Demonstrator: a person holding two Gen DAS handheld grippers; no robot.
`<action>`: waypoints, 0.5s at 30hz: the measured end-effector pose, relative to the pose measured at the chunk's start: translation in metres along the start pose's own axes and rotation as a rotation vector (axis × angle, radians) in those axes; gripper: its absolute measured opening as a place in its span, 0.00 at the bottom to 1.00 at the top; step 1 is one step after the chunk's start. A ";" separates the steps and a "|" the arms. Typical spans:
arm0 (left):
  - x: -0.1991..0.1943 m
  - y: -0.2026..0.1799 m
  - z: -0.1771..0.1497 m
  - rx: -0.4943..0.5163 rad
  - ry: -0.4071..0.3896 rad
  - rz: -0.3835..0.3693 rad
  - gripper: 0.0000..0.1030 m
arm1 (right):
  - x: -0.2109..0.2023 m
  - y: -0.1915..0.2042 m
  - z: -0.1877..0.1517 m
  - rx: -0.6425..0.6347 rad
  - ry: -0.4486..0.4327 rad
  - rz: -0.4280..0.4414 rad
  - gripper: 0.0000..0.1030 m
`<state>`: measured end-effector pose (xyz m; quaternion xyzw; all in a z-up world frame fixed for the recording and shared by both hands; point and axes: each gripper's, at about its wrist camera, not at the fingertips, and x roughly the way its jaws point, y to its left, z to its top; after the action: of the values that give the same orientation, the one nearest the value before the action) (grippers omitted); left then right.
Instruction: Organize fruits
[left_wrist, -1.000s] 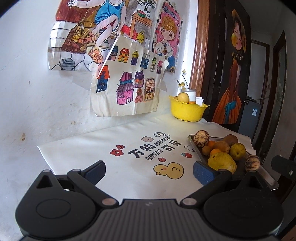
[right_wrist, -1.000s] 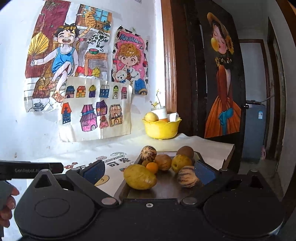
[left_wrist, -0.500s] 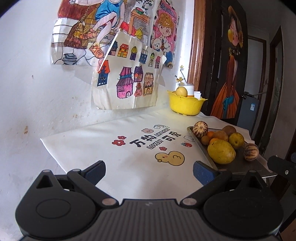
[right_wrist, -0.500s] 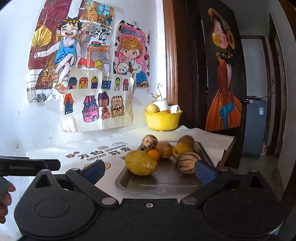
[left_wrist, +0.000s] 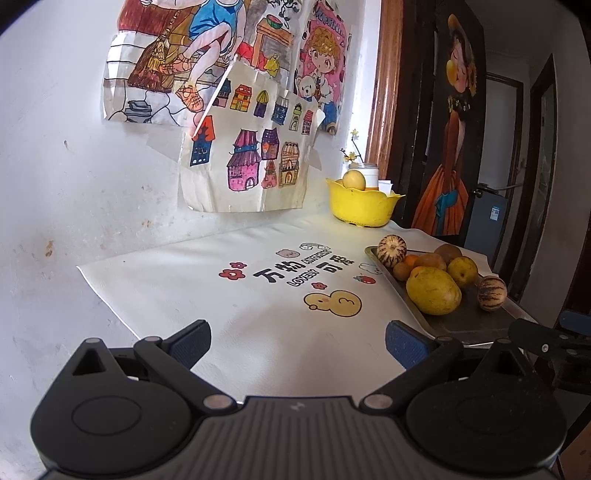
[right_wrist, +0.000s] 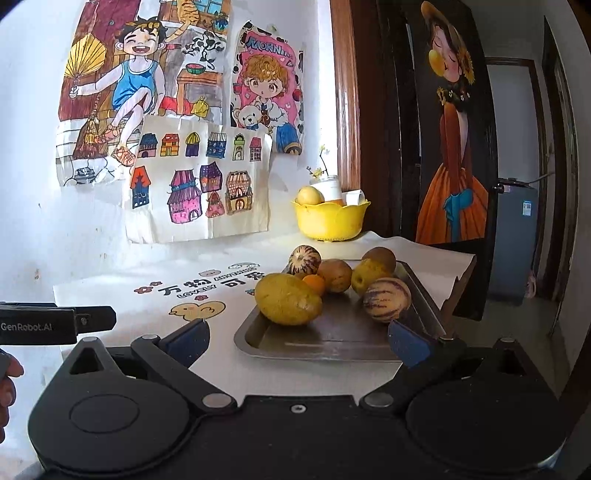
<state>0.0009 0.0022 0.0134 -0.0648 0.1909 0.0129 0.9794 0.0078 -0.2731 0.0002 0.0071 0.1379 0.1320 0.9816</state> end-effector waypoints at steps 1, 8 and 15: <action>0.000 0.000 0.000 0.002 -0.001 -0.002 1.00 | 0.001 0.000 0.000 0.000 0.004 0.000 1.00; 0.000 -0.001 -0.003 0.005 0.006 -0.005 1.00 | 0.003 0.000 -0.003 -0.002 0.015 -0.002 1.00; 0.000 0.000 -0.003 0.004 0.006 -0.001 1.00 | 0.003 0.001 -0.003 -0.004 0.015 -0.002 1.00</action>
<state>0.0001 0.0015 0.0102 -0.0633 0.1940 0.0117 0.9789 0.0095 -0.2719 -0.0030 0.0040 0.1448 0.1311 0.9807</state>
